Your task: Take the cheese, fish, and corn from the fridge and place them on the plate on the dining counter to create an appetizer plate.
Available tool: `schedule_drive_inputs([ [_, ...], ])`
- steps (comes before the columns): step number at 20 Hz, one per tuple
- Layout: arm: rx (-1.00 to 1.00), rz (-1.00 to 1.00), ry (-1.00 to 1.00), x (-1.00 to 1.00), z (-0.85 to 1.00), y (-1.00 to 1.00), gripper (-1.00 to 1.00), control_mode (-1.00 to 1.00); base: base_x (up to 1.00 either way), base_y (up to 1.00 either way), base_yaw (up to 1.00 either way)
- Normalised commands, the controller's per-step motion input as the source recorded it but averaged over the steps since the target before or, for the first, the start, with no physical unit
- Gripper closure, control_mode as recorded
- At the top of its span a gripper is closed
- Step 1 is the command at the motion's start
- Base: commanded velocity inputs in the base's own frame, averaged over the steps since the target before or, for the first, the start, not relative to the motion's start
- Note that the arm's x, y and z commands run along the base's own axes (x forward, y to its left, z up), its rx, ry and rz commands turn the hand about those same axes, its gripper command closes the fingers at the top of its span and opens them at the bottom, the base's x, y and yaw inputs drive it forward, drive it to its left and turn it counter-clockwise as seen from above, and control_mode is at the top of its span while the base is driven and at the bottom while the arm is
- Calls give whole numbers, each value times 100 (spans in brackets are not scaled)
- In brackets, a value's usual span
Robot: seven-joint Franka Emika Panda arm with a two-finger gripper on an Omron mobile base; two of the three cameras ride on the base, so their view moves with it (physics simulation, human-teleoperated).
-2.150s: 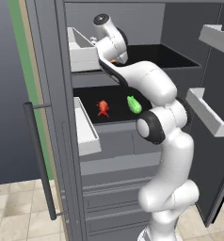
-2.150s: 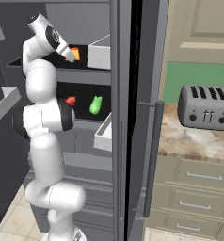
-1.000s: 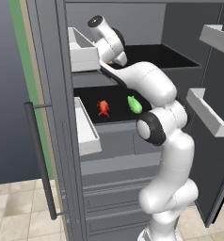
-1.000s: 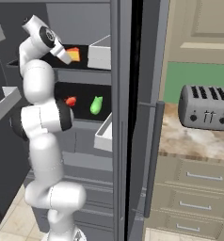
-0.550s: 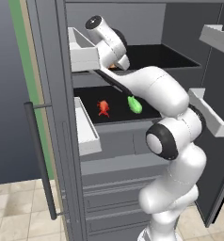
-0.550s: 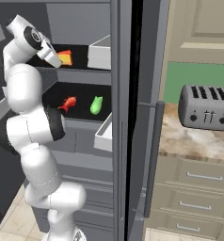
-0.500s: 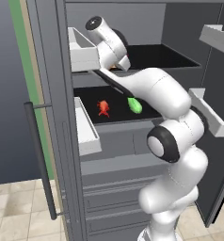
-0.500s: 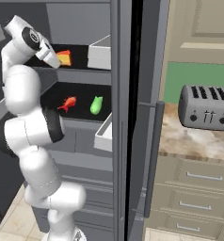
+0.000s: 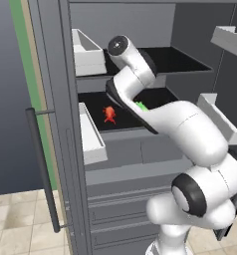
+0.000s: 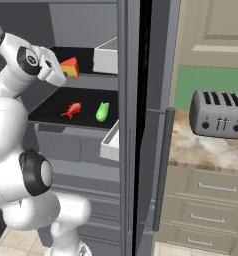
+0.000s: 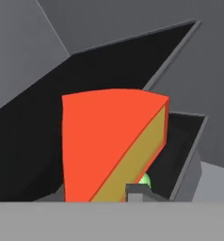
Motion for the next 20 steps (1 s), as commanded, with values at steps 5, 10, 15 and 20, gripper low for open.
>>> schedule_drive_inputs([
  [5,0,4,-13,-81,3,-44,100,-100,0,0,0],
  [10,0,7,-5,-79,11,-19,100,-100,0,0,0],
  [15,0,7,-6,-71,10,-27,100,-100,0,0,0],
  [20,0,5,-2,-44,0,-26,100,-100,0,0,0],
])
